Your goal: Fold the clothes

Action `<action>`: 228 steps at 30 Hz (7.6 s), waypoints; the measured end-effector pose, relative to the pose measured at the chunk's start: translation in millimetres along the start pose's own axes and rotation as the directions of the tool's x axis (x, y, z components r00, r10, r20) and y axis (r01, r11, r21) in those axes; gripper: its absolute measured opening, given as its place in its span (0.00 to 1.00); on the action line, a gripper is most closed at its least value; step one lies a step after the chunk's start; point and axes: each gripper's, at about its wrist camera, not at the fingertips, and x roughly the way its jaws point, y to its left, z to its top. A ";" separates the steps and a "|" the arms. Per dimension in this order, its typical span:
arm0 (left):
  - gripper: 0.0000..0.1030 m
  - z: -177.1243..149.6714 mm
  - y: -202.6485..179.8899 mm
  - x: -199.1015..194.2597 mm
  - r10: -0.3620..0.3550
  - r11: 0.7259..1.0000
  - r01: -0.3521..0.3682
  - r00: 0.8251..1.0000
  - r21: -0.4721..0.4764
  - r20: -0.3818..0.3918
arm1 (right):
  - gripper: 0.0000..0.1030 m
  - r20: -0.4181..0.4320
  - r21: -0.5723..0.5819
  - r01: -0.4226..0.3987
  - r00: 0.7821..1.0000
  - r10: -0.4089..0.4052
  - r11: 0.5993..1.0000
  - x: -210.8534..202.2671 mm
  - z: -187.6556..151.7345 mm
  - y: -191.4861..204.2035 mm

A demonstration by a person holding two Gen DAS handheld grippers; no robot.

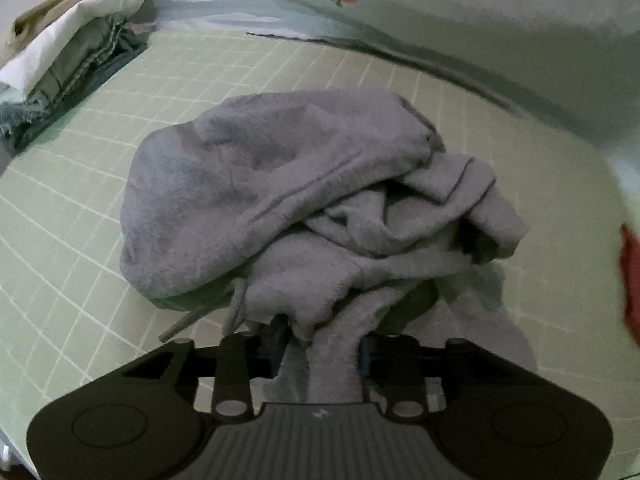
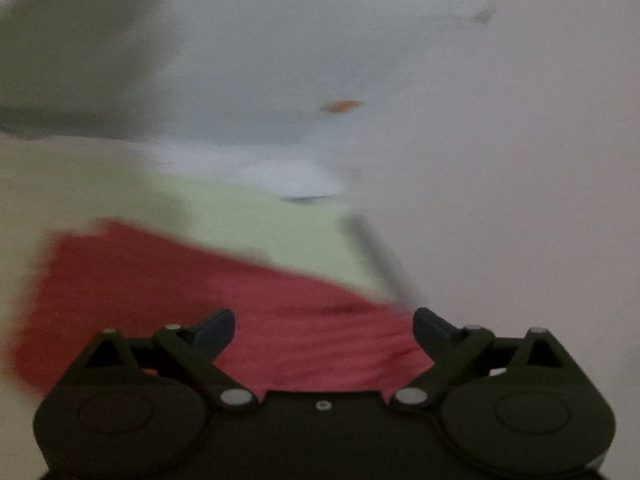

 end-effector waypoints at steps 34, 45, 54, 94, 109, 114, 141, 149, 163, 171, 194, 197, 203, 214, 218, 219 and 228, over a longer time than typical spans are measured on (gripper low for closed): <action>0.83 28.6 179.9 34.7 -0.052 0.993 0.047 0.998 -0.112 -0.041 | 0.54 -0.009 -0.663 -0.571 0.652 0.758 0.484 -244.2 69.5 363.7; 0.83 96.6 173.9 72.1 -0.017 0.989 0.018 1.000 -0.150 0.013 | 0.12 0.119 -0.485 -0.587 0.690 0.714 0.648 -143.6 181.3 356.7; 0.87 110.7 153.5 91.3 -0.027 0.995 0.028 1.000 -0.096 0.007 | 0.76 0.101 -0.114 -0.365 0.921 0.377 0.924 -51.7 199.4 297.4; 0.89 18.9 98.7 7.1 -0.083 0.996 0.082 0.996 0.019 0.017 | 0.03 0.293 0.093 -0.383 0.893 0.343 0.919 -173.3 116.8 143.8; 0.89 18.7 45.6 28.1 -0.106 0.989 0.109 0.994 0.097 -0.038 | 0.60 -0.097 0.403 -0.485 0.821 0.563 0.776 -129.9 3.5 170.3; 0.89 25.5 53.0 43.2 -0.182 0.983 0.181 0.982 -0.011 -0.058 | 0.70 -0.146 0.444 -0.510 0.770 0.621 0.736 -129.4 -10.2 185.4; 0.12 71.2 187.1 -16.4 0.038 0.972 0.037 0.949 -0.230 0.312 | 1.00 -0.191 0.300 -0.488 0.811 0.553 0.819 -166.6 -18.1 214.4; 0.42 42.4 215.4 -21.1 0.182 0.958 -0.123 0.959 -0.257 0.218 | 1.00 -0.084 0.223 -0.544 0.816 0.572 0.809 -206.4 -10.0 217.9; 0.83 -30.3 173.2 -40.9 0.030 0.996 -0.042 0.988 0.078 0.148 | 0.56 -0.103 0.097 -0.680 0.720 0.687 0.727 -261.0 -4.7 292.8; 0.84 -34.0 182.2 -48.5 0.062 0.995 -0.075 0.984 0.073 0.167 | 0.18 0.002 0.201 -0.736 0.660 0.751 0.646 -258.2 -0.7 252.9; 0.84 -30.6 120.4 -21.6 0.020 0.995 -0.030 0.995 0.099 0.093 | 0.65 0.028 0.221 -0.703 0.698 0.716 0.676 -243.1 28.2 211.0; 0.85 -32.7 126.8 -21.1 0.026 0.995 -0.034 0.996 0.094 0.087 | 1.00 -0.021 0.164 -0.732 0.668 0.744 0.662 -257.1 12.0 237.5; 0.85 -37.9 145.1 -22.7 0.033 0.996 -0.040 0.996 0.083 0.082 | 1.00 -0.048 0.052 -0.724 0.686 0.726 0.688 -282.0 -11.3 263.0; 0.85 -52.9 184.5 -28.3 0.021 0.996 -0.028 0.997 0.084 0.079 | 0.98 0.021 -0.083 -0.635 0.769 0.639 0.768 -329.9 -32.7 279.0; 0.85 -57.3 192.6 -30.2 0.016 0.996 -0.023 0.997 0.086 0.080 | 0.65 -0.022 -0.055 -0.655 0.755 0.655 0.753 -328.6 -37.4 283.1; 0.85 -58.2 194.5 -30.9 0.015 0.996 -0.022 0.997 0.087 0.081 | 0.59 -0.039 -0.044 -0.658 0.753 0.657 0.752 -325.9 -38.7 284.4; 0.85 -61.8 206.0 -38.2 0.020 0.999 -0.025 0.995 0.044 0.102 | 0.50 -0.143 -0.012 -0.654 0.750 0.646 0.757 -298.4 -46.5 295.5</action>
